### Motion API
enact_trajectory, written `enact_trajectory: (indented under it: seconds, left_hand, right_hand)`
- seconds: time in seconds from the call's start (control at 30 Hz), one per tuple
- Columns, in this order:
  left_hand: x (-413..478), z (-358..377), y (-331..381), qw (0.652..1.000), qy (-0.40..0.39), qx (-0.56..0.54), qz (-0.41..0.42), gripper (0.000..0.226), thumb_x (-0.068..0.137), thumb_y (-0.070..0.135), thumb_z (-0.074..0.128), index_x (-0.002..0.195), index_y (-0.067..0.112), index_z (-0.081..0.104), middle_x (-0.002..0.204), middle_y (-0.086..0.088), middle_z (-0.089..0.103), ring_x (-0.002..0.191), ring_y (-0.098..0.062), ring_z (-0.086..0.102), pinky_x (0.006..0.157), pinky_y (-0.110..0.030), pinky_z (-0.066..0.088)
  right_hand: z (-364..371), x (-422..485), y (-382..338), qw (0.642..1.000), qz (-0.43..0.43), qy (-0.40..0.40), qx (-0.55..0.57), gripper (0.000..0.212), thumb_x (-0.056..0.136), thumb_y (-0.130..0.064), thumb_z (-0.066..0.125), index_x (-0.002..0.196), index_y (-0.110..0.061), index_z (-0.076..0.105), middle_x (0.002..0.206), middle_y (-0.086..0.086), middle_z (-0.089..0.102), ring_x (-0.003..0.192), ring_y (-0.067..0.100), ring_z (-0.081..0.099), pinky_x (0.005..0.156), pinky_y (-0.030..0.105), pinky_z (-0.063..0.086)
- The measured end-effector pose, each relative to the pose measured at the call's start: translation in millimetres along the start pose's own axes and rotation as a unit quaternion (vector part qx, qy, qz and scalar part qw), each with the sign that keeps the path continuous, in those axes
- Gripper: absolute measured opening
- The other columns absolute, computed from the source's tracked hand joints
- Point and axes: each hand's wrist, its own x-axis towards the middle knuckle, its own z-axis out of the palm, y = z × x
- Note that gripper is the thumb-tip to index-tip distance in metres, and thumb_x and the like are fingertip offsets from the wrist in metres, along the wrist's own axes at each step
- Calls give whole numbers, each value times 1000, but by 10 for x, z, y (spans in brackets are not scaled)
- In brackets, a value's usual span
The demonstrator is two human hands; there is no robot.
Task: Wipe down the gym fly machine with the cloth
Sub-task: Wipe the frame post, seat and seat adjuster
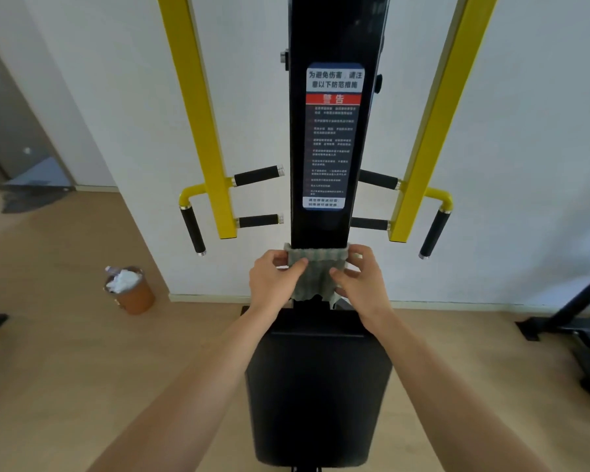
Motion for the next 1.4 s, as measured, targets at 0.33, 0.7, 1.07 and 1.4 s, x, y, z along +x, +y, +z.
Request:
enact_trajectory:
  seconds: [0.33,0.7,1.07,1.4]
  left_hand:
    - [4,-45,235,992,71,28,100,21,89,33,75,106,26,67,105,8,66,88,1,61,68,-6,42]
    - [122,-220,913,961,138,-49,233,25,90,27,75,115,29,70,107,14,54,97,-2,58,73,-11,51]
    - [192,-530,1830,949,131,-99,268,27,93,30,72,118,22,73,106,9,74,90,-4,68,81,-31,60]
    - [333,-911,2749,910,167,-71,373,19,92,29,73,110,25,76,99,16,75,86,1,68,83,-32,58]
  right_hand:
    - [8,45,-263,991,-101,53,-74,47,90,-4,70,132,-18,55,126,-7,62,114,13,61,90,19,52]
    - [-142,124,-1028,978,-205,38,-17,54,95,-3,63,143,-25,51,137,-12,58,120,5,58,95,30,57]
    - [-280,363,-1883,958,-284,22,-20,52,98,2,56,143,-23,51,134,-7,60,119,7,59,90,25,57]
    - [-353,581,-2726,932,-357,38,-39,54,99,-9,58,150,-23,44,135,-8,59,119,7,58,94,30,56]
